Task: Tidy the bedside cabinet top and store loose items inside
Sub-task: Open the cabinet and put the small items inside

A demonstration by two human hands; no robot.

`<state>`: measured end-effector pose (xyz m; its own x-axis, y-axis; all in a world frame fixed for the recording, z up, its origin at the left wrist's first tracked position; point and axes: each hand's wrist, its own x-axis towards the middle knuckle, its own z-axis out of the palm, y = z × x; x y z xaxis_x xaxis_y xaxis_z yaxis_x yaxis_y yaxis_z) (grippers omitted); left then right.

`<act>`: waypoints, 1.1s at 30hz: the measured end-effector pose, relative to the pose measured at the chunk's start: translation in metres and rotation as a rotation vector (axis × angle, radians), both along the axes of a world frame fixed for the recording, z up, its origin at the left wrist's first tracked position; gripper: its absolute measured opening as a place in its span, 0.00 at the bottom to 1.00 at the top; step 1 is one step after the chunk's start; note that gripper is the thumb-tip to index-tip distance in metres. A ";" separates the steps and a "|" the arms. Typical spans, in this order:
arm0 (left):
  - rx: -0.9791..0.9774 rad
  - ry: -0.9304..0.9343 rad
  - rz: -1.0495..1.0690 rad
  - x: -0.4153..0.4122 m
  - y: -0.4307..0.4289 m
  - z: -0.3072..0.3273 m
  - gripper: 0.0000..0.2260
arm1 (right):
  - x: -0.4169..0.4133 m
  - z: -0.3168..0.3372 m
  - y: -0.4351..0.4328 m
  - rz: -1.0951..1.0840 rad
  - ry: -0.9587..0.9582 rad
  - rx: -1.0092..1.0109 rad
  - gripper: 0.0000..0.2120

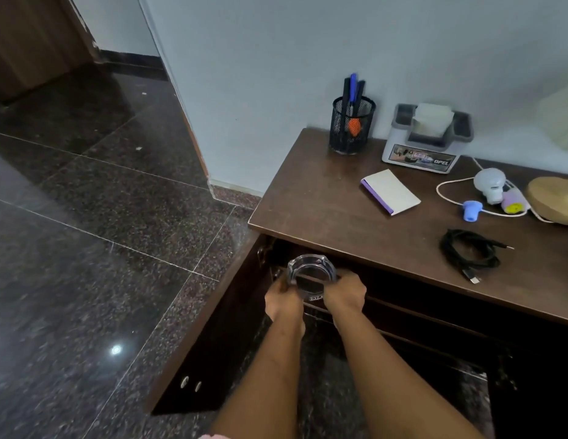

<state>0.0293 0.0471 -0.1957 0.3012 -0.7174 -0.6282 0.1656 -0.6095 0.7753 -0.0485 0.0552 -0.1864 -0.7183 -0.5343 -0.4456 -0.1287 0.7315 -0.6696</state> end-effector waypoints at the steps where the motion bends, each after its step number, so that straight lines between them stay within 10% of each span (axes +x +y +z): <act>1: -0.034 -0.046 -0.046 -0.004 -0.011 -0.003 0.16 | -0.003 -0.009 -0.006 -0.029 -0.031 0.010 0.10; 12: -0.039 -0.190 -0.255 -0.019 -0.079 -0.038 0.15 | -0.004 -0.055 -0.047 -0.044 -0.071 -0.155 0.11; 22: 0.000 -0.277 -0.515 -0.016 -0.066 -0.018 0.20 | -0.005 -0.031 -0.025 0.567 -0.069 -0.005 0.31; 28: -0.059 -0.118 -0.241 -0.019 -0.024 0.016 0.15 | -0.004 0.040 0.017 0.770 0.045 -0.140 0.16; 33: -0.033 0.232 -0.002 -0.042 0.018 0.063 0.18 | -0.050 0.095 0.066 0.376 0.718 -0.404 0.17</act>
<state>-0.0128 0.0653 -0.1324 0.1497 -0.7394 -0.6564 0.3404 -0.5848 0.7363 -0.0988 0.1213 -0.0917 -0.4977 -0.8084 0.3143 -0.7973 0.2837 -0.5327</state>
